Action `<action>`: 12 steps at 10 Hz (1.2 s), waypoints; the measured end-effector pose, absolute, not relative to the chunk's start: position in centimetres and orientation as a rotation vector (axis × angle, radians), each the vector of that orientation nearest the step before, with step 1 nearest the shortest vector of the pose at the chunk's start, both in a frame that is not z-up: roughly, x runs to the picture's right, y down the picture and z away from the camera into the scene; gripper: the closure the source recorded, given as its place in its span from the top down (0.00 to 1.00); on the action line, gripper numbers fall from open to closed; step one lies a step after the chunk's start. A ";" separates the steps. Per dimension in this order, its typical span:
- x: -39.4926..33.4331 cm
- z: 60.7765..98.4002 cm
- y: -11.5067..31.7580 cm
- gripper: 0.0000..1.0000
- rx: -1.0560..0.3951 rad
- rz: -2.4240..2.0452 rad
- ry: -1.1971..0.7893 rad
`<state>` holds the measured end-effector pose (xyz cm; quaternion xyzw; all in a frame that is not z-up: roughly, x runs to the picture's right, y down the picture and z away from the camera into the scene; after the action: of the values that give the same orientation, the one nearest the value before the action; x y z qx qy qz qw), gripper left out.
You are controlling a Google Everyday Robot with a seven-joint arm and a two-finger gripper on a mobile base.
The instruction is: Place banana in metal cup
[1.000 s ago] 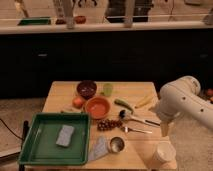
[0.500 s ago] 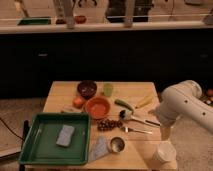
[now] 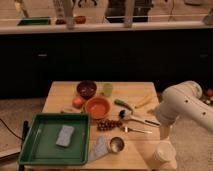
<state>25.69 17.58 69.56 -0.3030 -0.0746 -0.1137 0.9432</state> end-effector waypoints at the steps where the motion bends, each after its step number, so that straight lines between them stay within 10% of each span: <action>1: 25.5 71.2 16.0 0.77 -0.604 -0.249 -0.157; 12: 23.9 77.5 8.1 0.77 -0.497 -0.319 -0.152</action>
<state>23.94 8.08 77.51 -0.2448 -0.0750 -0.1570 0.9538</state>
